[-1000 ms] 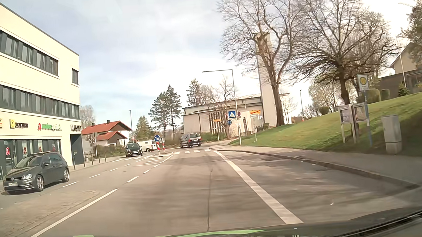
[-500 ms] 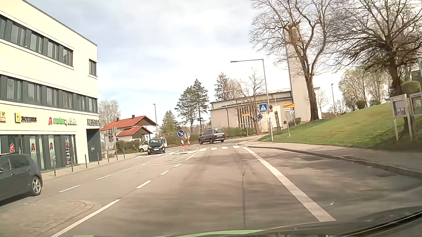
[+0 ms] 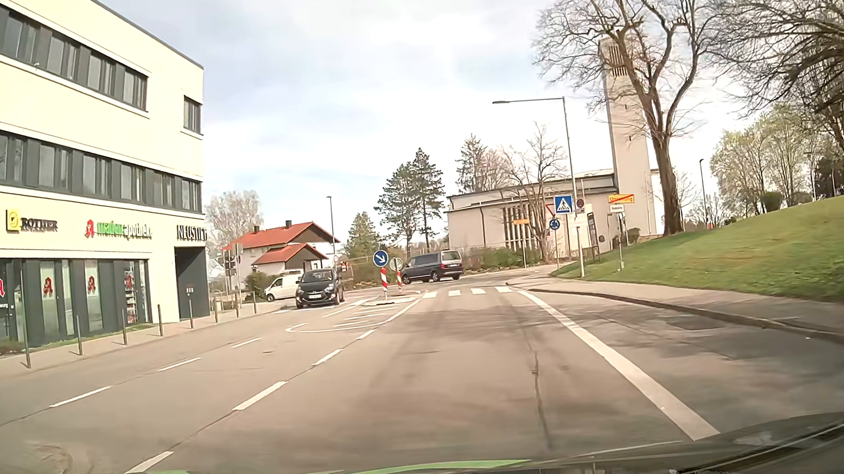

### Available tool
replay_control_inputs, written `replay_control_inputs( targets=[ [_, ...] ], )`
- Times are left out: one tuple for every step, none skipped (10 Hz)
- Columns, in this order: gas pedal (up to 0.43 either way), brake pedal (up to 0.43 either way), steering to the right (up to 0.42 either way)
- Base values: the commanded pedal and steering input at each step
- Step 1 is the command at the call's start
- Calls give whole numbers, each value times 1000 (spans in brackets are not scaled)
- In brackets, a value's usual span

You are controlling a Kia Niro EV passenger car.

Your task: Follow the waypoints while adhering to traffic rules and regulations

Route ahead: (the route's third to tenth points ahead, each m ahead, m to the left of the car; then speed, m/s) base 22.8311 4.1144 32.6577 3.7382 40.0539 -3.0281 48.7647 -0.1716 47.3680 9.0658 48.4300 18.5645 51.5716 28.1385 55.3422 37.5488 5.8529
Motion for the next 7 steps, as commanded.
replay_control_inputs(
  targets=[
    [47,0,-10],
    [0,0,-9],
    [0,0,-9],
    [0,0,-9],
    [0,0,-8],
    [0,0,-7],
    [0,0,-7]
  ],
)
